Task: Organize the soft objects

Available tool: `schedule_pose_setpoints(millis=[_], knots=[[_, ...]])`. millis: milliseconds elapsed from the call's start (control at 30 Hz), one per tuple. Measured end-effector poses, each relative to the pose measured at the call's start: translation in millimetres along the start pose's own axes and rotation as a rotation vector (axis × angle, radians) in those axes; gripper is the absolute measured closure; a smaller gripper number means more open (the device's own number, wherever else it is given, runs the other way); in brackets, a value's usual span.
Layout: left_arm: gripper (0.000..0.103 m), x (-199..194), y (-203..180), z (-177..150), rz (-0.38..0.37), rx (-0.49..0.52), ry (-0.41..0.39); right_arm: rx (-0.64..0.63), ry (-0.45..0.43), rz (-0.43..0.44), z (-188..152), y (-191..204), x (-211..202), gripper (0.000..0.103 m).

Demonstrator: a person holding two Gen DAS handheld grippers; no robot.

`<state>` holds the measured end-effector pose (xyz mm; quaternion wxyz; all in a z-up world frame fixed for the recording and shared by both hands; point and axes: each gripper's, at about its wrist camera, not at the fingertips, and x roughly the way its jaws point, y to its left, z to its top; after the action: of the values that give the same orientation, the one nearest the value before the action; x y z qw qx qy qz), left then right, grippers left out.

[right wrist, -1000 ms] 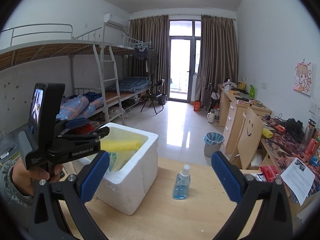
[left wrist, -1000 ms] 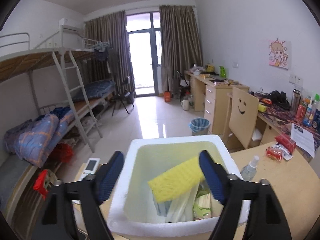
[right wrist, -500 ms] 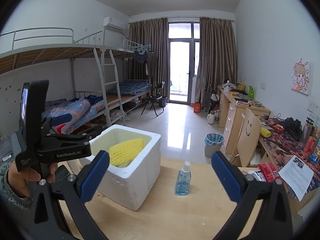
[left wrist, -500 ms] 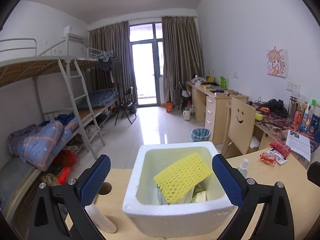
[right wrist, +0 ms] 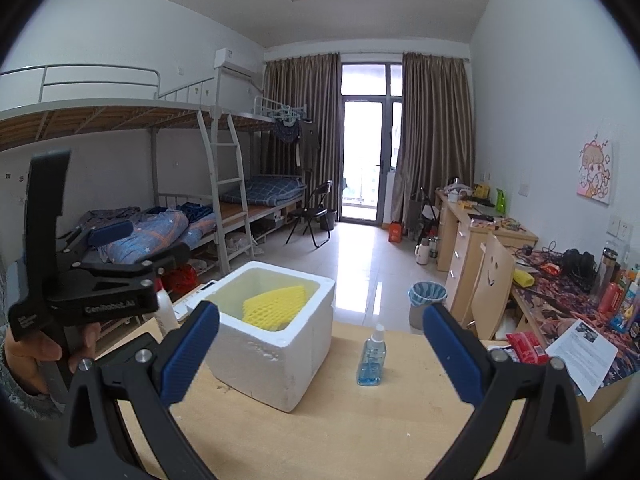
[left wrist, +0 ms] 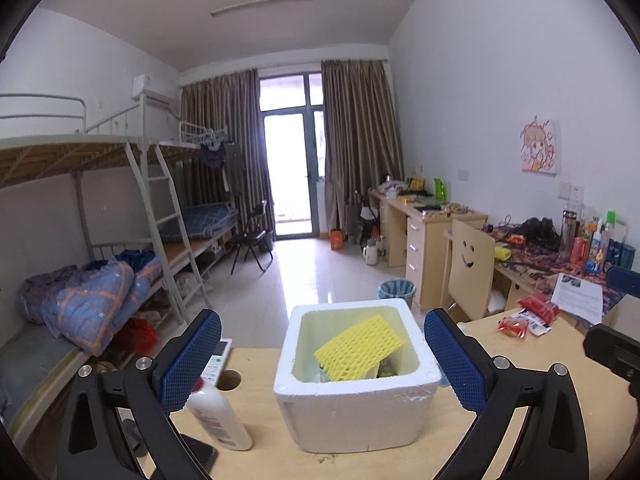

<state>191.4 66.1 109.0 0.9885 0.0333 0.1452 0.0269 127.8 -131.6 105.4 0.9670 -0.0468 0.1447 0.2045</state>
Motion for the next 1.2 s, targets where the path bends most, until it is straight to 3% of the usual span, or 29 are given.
schedule_pose_setpoints(millis=[567,1200], knots=[[0.001,-110,-5,-2,-0.020,0.013,-0.150,-0.013,-0.075,-0.033,-8,23,-79,0.000],[0.001,-188,-1,-39,-0.019,-0.018,-0.181,-0.008,-0.108,-0.012,-42,46,-138,0.000]])
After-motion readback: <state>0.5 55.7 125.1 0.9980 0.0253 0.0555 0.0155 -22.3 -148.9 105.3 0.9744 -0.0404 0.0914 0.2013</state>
